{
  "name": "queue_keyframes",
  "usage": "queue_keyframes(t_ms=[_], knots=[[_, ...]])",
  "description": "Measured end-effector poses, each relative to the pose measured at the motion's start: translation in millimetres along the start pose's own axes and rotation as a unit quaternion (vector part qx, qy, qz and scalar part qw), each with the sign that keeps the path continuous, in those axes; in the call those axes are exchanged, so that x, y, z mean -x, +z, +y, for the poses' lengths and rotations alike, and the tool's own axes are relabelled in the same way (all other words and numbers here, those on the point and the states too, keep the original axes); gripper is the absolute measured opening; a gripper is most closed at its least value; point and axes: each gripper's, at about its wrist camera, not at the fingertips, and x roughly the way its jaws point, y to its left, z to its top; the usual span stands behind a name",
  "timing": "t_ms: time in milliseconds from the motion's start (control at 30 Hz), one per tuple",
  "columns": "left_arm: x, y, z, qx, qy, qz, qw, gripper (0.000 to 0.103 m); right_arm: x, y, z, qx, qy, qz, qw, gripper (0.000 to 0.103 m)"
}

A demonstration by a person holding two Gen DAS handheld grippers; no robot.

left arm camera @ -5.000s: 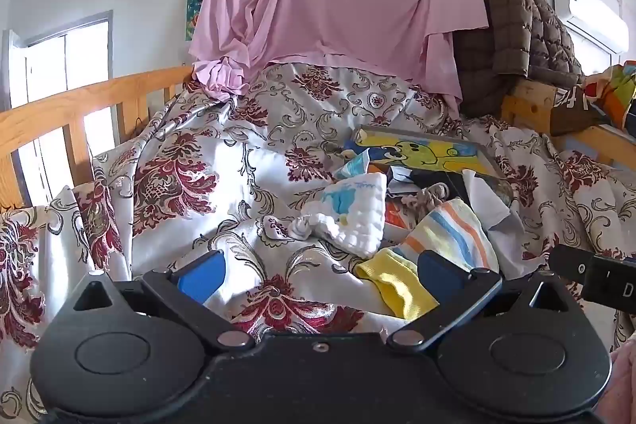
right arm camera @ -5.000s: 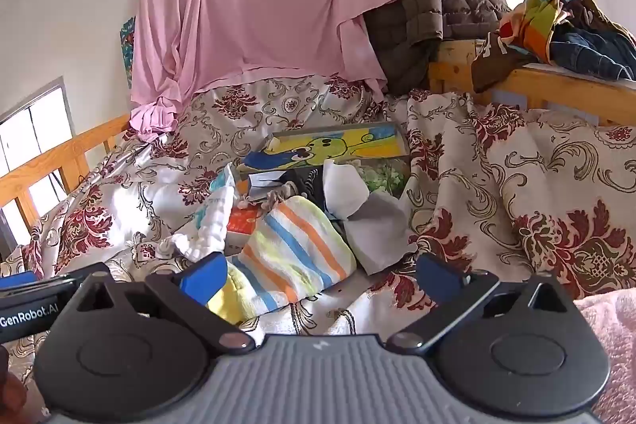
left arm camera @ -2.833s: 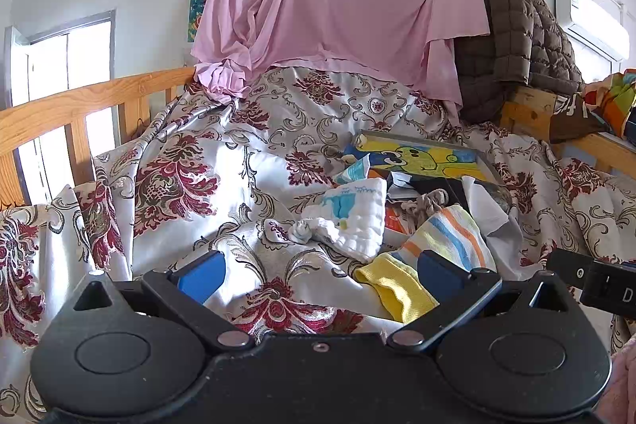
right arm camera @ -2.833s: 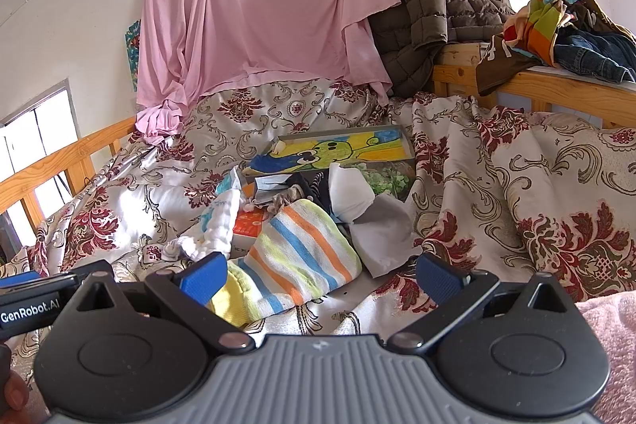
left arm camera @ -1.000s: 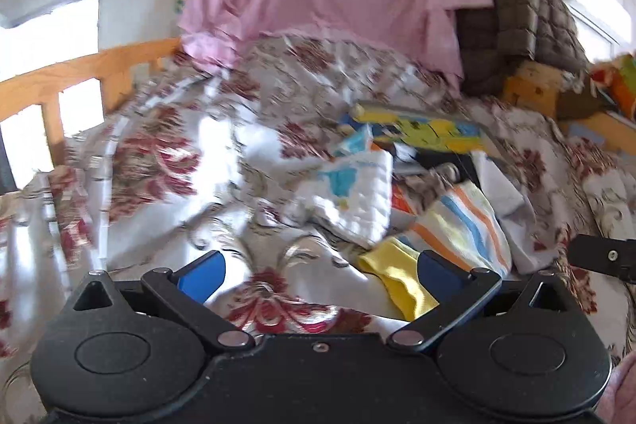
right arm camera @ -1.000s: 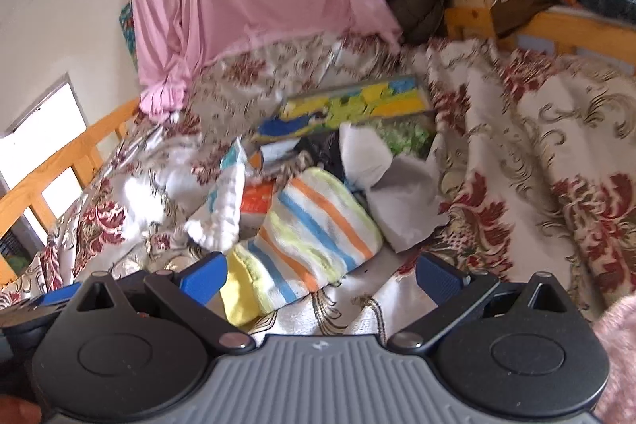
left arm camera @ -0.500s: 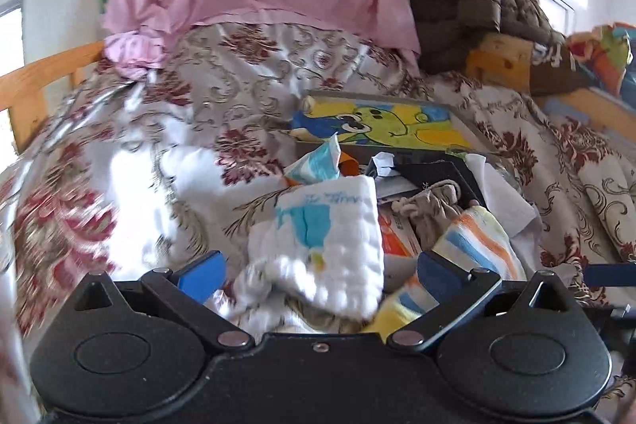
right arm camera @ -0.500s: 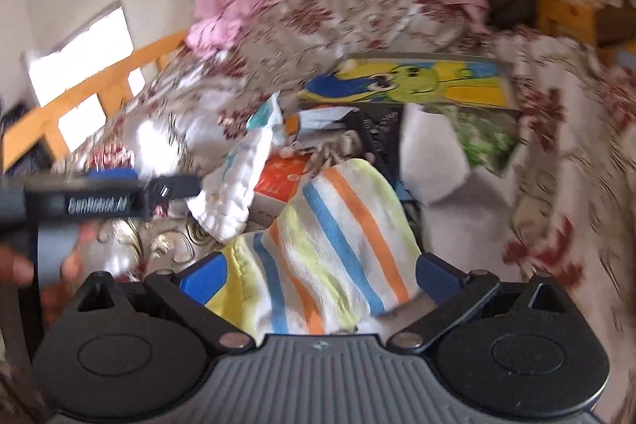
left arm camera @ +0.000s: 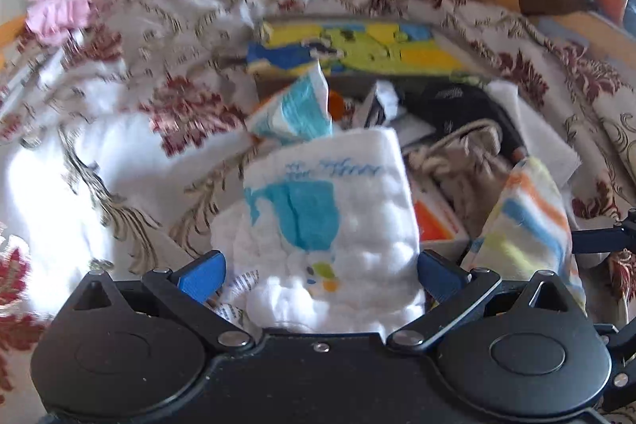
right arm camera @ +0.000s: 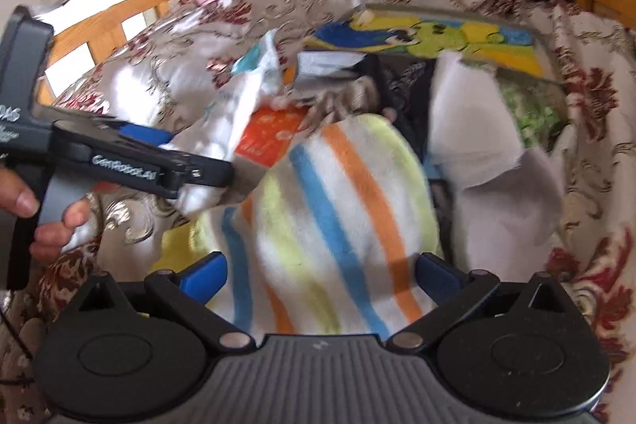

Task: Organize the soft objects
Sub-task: 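Lower the left tool onto the white whale-print cloth while the right tool approaches the striped towel, then close the left tool on the whale cloth while the right tool grasps the striped towel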

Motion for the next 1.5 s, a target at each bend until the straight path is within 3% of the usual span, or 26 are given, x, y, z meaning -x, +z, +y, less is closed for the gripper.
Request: queue_keyframes(t_ms=[300, 433, 567, 733, 967, 1267, 1500], knots=[[-8, -2, 12, 0.022, -0.039, 0.035, 0.9984, 0.094, 6, -6, 32, 0.077, 0.061, -0.002, 0.995, 0.103], [-7, -1, 12, 0.029, -0.03, 0.046, 0.9981, 0.077, 8, -9, 42, 0.099, 0.068, -0.006, 0.993, 0.103], [1, -1, 10, 0.024, -0.03, 0.053, 0.9979, 0.054, 12, -6, 33, 0.071, 0.043, -0.019, 0.996, 0.102], [16, -3, 4, 0.011, -0.046, 0.056, 0.9973, 0.042, 15, -2, 15, 0.027, 0.005, -0.033, 0.999, 0.102], [26, -9, -4, -0.006, -0.07, 0.069, 0.9952, 0.039, 4, 0, 8, 0.014, -0.011, -0.02, 1.0, 0.102], [41, -16, 0, 0.0, -0.142, 0.108, 0.984, 0.039, -1, -4, 7, -0.017, 0.063, 0.006, 0.998, 0.102], [32, -14, 3, 0.021, -0.119, 0.115, 0.9859, 0.049, -5, -7, 16, 0.008, 0.053, 0.022, 0.998, 0.102]])
